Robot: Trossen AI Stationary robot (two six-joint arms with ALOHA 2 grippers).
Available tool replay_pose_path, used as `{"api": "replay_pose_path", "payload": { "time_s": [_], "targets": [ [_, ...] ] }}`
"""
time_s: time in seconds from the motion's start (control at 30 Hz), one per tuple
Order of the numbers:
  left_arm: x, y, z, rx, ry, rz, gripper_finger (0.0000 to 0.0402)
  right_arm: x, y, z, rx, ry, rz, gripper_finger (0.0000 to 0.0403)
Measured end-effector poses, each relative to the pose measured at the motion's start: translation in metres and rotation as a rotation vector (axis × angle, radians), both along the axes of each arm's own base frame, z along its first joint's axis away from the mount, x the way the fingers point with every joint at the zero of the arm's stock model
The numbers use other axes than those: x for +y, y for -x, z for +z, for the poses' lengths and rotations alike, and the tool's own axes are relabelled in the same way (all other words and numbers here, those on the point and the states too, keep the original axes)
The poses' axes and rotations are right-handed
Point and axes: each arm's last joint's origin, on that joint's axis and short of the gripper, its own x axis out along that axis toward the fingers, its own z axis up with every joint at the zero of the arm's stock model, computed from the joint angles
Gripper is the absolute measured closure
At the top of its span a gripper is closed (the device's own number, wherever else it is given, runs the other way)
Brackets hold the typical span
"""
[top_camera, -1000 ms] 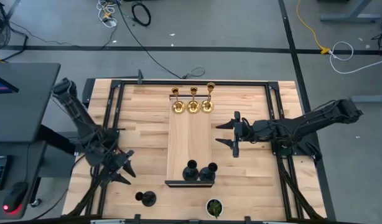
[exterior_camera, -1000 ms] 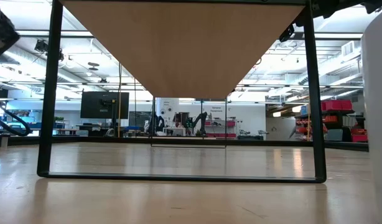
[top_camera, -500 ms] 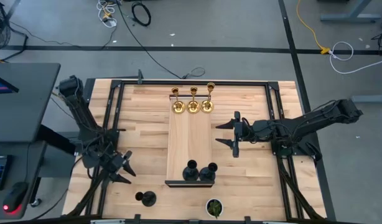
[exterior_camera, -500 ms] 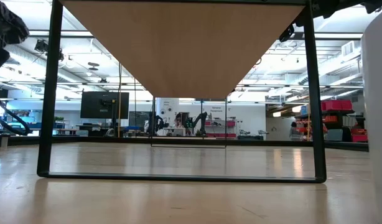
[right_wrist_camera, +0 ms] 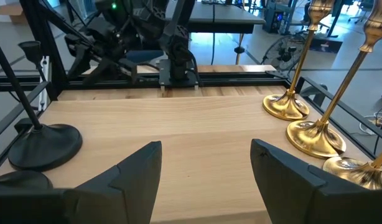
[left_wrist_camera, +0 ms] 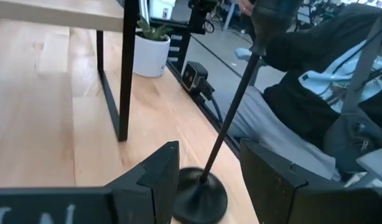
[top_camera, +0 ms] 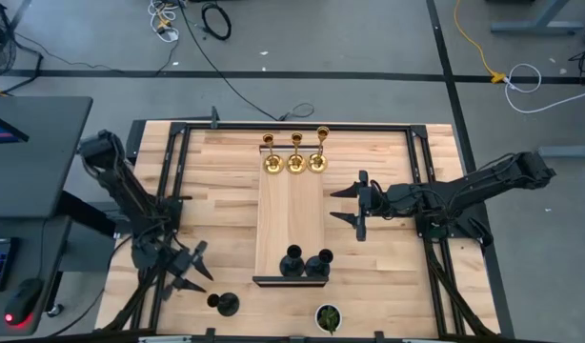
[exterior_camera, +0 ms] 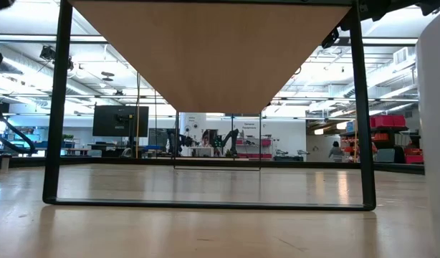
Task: Pick & Place candle stick holders
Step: Put the black candle holder on the shelf aligned with the black candle holder
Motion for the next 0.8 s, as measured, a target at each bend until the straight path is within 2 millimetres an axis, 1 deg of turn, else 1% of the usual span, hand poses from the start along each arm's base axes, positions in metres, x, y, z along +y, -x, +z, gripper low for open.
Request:
{"api": "replay_pose_path", "payload": {
  "time_s": [0.2,0.47,0.53,0.7,0.8],
  "targets": [
    [-0.008,-0.005,-0.005,-0.045,0.012,-0.002,0.0230,0.000,0.000,0.000,0.000,0.000,0.000,0.0158],
    [-0.040,-0.021,-0.004,-0.067,-0.076,0.001,0.0230,0.000,0.000,0.000,0.000,0.001,0.000,0.0158],
    [-0.045,-0.025,-0.005,-0.070,-0.092,0.009,0.0230,0.000,0.000,0.000,0.000,0.002,0.000,0.0158],
    [-0.046,-0.030,-0.007,-0.077,-0.121,0.096,0.0230,0.000,0.000,0.000,-0.002,-0.018,-0.005,0.0158],
    [-0.046,-0.031,-0.008,-0.076,-0.121,0.100,0.0230,0.000,0.000,0.000,-0.003,-0.035,-0.009,0.0158]
  ]
}}
